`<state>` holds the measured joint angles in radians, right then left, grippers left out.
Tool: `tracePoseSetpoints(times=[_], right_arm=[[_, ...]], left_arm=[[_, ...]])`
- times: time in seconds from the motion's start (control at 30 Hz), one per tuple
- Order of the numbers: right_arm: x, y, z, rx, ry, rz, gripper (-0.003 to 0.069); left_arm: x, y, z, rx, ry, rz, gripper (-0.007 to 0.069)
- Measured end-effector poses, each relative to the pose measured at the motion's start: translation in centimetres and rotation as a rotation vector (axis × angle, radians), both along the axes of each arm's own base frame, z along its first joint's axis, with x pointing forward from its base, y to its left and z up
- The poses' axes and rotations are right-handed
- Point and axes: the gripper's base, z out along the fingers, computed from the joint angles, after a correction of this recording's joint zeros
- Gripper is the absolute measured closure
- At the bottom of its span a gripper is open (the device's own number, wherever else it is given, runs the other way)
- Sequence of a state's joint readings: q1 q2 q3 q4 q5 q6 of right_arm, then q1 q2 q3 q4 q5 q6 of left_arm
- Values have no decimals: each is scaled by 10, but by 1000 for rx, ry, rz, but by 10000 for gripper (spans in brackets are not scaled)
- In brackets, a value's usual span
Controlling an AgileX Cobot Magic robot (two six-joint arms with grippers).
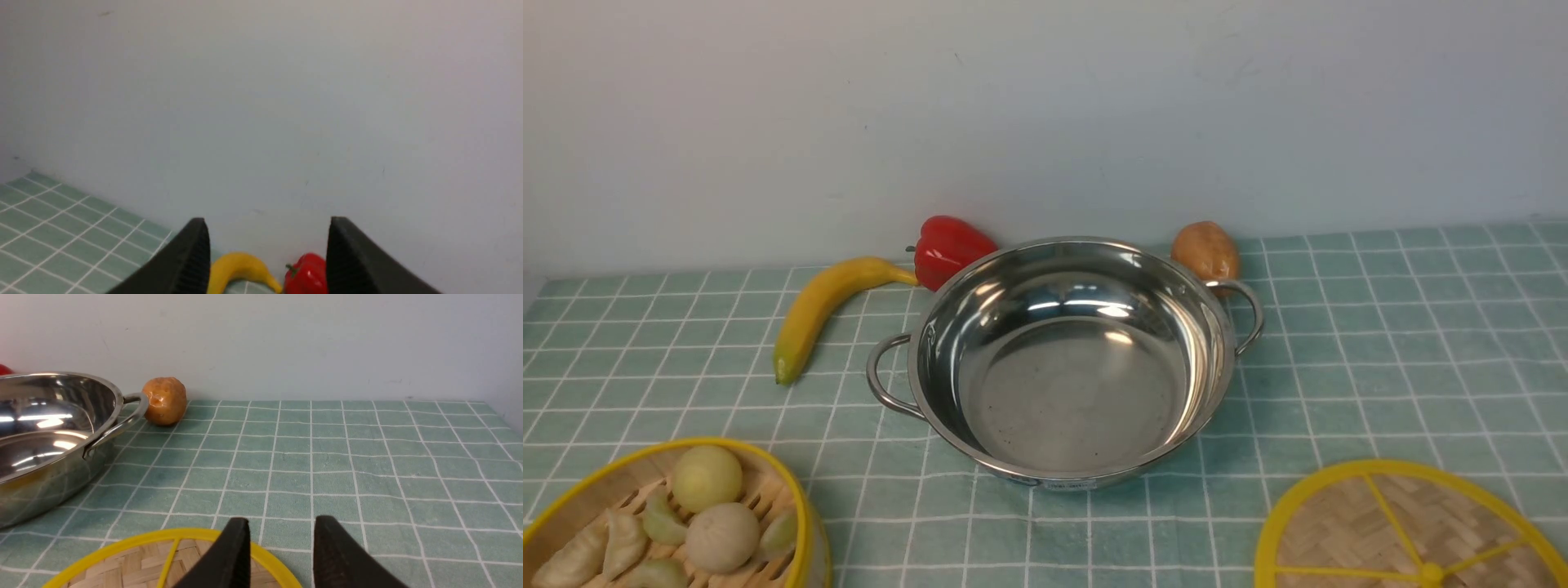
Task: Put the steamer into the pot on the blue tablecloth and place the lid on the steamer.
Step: 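Grasp the rim of the steamer basket holding the buns with the left gripper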
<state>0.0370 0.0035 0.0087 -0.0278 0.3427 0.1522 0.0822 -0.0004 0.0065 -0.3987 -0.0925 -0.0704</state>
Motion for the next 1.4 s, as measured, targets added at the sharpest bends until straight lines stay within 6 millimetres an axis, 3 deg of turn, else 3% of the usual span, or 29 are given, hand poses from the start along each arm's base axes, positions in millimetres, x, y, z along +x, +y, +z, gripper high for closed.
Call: tracePoseSetpoints(times=[0.07,0.23,0.33,0.37,0.4,0.57,0.6,0.63,0.77,0.83,1.03,1.2,1.4], right_arm=[[0,0,0,0,0,0,416],[0,0,0,0,0,0,416],[0,0,0,0,0,0,416],[0,0,0,0,0,0,416],[0,0,0,0,0,0,416],[0,0,0,0,0,0,416],[0,0,0,0,0,0,416],[0,0,0,0,0,0,416],[0,0,0,0,0,0,416],[0,0,0,-2,0,0,416],[0,0,0,-3,0,1,416],[0,0,0,-3,0,1,416],[0,0,0,-3,0,1,416]], left_arm=[[-1,0,7,-7,-28,2,256],[-12,-6,48,6,-49,-55,256],[-15,-14,76,41,80,-136,256],[-14,-15,75,42,120,-150,256],[-12,-20,87,76,246,-204,256],[6,-25,95,233,732,-359,256],[7,-25,95,239,750,-368,256],[18,-24,94,313,906,-424,256],[37,-22,87,432,1085,-531,256],[61,-19,73,536,1212,-648,256],[94,-20,52,516,1306,-768,256],[123,-21,23,465,1409,-882,256],[144,-19,-3,418,1483,-900,256]])
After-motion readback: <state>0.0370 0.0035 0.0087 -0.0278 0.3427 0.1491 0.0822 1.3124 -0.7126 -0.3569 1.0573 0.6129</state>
